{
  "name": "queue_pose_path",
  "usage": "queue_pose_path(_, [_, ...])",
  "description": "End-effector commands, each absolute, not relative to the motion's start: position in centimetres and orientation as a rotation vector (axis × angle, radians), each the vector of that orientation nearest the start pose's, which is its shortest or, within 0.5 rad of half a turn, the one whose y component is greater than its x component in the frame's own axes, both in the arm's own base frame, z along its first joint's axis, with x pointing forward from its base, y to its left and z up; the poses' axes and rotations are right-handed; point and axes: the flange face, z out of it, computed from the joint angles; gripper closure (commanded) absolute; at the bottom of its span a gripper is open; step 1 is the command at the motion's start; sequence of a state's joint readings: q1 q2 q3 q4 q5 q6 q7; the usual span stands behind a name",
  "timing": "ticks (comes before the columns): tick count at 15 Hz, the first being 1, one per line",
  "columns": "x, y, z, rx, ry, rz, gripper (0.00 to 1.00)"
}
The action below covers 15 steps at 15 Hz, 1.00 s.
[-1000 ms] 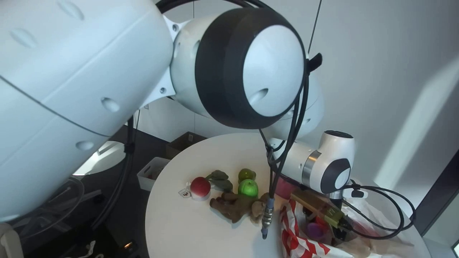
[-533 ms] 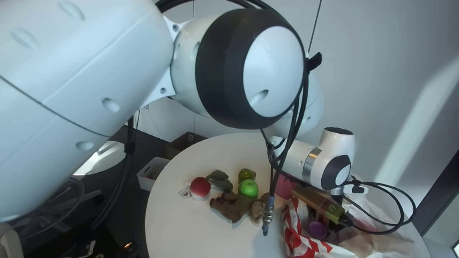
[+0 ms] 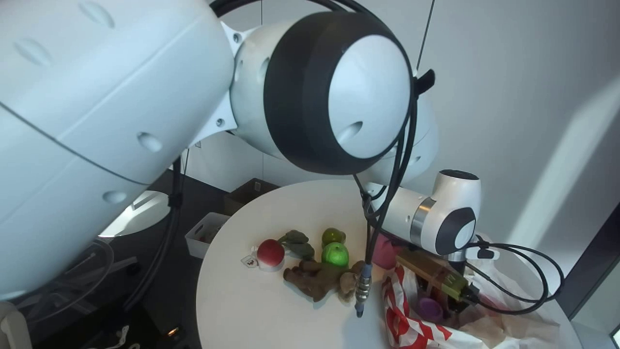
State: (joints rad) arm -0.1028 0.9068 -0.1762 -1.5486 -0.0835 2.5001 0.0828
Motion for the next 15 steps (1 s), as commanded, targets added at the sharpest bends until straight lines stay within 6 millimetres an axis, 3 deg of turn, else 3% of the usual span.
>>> queue_pose_path(1, [68.5, -17.7, 13.2, -3.323, 0.388, -0.108, 0.26])
queue_pose_path(5, [69.0, -17.5, 12.9, -3.325, 0.382, -0.136, 0.01])
queue_pose_path(12, [70.2, -17.2, 12.0, -3.343, 0.404, -0.266, 0.00])
queue_pose_path(13, [70.2, -17.2, 11.8, -3.349, 0.404, -0.274, 0.25])
queue_pose_path(15, [70.1, -17.3, 11.9, -3.352, 0.410, -0.290, 0.32])
